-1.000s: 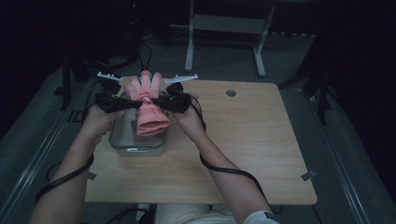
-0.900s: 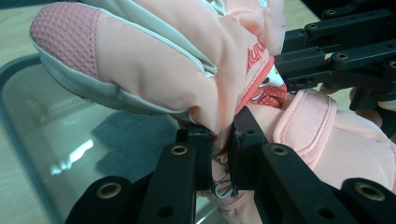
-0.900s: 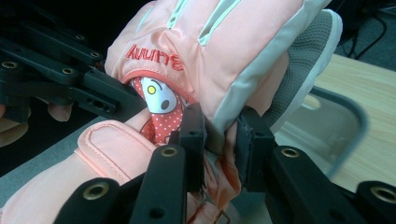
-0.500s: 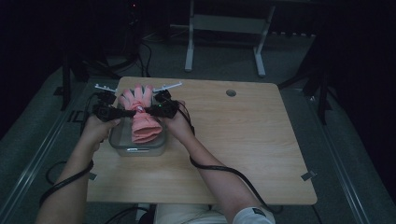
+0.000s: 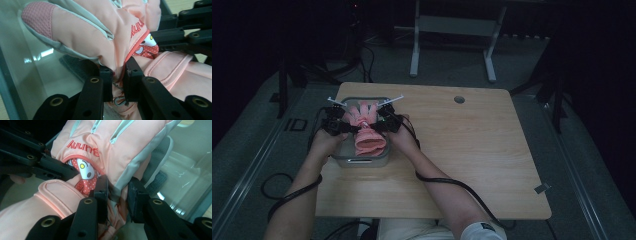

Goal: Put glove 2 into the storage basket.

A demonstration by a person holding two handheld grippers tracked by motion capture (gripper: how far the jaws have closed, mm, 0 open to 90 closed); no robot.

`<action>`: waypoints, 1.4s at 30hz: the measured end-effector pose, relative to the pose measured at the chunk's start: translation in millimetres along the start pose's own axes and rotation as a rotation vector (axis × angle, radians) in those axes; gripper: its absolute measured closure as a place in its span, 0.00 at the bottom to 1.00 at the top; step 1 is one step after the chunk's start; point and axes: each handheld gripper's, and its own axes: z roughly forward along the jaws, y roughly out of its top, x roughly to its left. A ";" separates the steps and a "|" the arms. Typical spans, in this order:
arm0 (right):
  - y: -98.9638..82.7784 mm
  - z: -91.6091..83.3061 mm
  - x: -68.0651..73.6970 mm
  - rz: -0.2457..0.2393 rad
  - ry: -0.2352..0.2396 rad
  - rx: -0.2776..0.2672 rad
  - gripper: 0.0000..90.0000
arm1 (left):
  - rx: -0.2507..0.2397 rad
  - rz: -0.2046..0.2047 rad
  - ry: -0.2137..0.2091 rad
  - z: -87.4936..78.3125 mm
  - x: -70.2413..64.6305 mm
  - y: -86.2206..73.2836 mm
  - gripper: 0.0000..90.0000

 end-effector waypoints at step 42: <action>9.4 -56.1 -12.1 -0.048 0.007 -0.145 0.48 | -0.100 0.034 0.080 -15.9 -18.9 7.8 0.23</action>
